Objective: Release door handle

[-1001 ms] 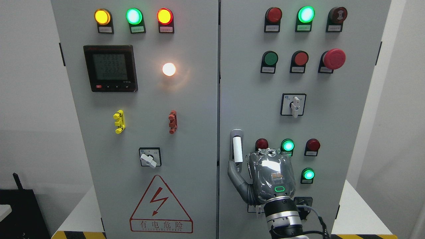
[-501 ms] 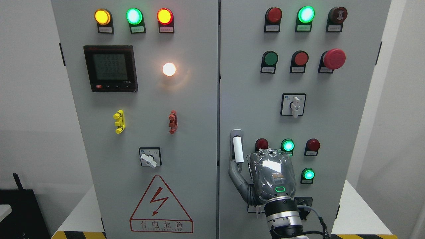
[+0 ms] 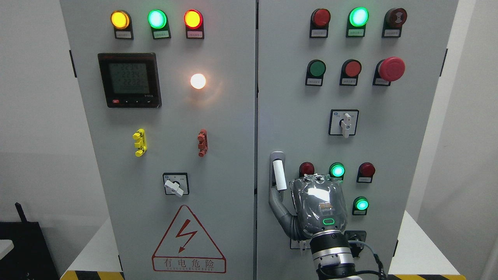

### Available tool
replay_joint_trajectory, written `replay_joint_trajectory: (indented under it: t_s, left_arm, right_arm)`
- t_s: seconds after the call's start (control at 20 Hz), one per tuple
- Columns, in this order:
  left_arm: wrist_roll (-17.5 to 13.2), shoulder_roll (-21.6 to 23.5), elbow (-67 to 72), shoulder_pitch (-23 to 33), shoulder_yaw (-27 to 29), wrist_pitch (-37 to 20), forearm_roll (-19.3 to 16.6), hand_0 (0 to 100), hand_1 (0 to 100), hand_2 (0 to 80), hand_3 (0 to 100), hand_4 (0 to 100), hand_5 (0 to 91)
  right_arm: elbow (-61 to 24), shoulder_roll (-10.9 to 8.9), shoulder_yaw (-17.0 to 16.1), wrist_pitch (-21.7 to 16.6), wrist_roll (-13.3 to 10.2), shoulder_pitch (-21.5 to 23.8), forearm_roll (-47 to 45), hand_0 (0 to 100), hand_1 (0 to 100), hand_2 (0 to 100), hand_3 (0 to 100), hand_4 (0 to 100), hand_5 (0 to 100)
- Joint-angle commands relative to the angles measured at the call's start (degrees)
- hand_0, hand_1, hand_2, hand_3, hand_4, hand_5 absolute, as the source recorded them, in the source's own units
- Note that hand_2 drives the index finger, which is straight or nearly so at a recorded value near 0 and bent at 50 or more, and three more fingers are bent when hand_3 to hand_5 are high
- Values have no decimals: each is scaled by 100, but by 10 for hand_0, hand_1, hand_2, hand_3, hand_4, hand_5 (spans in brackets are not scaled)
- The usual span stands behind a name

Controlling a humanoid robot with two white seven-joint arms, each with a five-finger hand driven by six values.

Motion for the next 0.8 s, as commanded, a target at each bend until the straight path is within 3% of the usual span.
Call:
replay_joint_trajectory:
  t_s: [0.0, 0.75]
  left_arm:
    - [5, 0, -176, 0, -1, 0, -4, 120, 389, 0, 0, 0, 0]
    - [5, 0, -176, 0, -1, 0, 4, 120, 389, 0, 0, 0, 0]
  right_arm:
    - [-5, 1, -5, 12, -5, -3, 0, 593, 55, 983, 1000, 931, 914]
    - [-31, -7, -13, 126, -14, 14, -17, 604, 53, 983, 1000, 931, 915]
